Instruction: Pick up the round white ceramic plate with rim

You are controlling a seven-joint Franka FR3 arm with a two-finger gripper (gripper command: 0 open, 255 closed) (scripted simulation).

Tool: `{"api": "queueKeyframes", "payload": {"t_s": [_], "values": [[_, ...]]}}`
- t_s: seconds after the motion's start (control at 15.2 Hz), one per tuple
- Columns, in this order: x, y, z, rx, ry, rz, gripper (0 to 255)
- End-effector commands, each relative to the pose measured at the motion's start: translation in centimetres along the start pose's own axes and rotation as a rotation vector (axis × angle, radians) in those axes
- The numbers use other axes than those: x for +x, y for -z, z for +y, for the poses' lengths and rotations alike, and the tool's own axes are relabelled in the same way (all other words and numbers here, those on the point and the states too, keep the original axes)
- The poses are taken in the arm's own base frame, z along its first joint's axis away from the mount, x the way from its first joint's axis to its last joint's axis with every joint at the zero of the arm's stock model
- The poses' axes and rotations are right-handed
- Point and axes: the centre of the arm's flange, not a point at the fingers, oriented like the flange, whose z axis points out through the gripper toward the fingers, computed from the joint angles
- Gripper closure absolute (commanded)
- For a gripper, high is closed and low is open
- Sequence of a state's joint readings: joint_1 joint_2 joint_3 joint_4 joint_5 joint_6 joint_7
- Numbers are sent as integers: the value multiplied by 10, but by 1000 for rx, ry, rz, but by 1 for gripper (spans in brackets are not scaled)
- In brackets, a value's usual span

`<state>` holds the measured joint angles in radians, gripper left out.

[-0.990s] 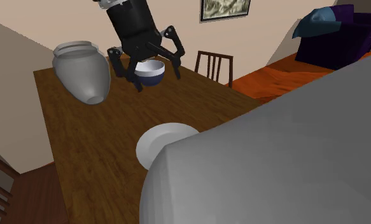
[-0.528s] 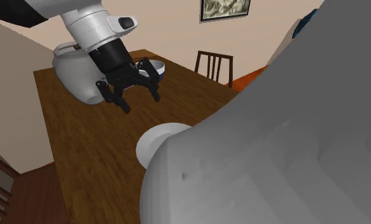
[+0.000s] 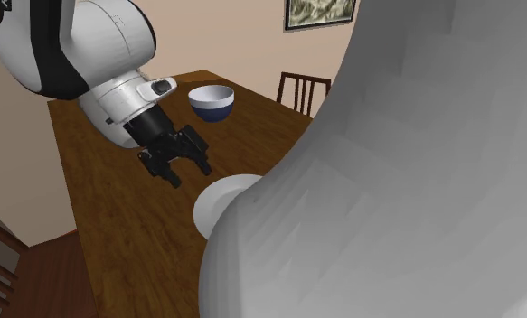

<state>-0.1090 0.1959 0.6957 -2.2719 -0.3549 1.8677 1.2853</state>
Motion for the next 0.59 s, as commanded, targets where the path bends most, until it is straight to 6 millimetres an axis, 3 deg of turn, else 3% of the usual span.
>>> {"api": "queueKeyframes", "payload": {"t_s": [0.0,0.26,0.46,0.53], "values": [[3,-9,-8,-4,-8,0,0],[4,-27,-19,-4,-8,0,0],[4,-30,-21,-4,-8,0,0],[4,-30,-20,-4,-8,0,255]]}}
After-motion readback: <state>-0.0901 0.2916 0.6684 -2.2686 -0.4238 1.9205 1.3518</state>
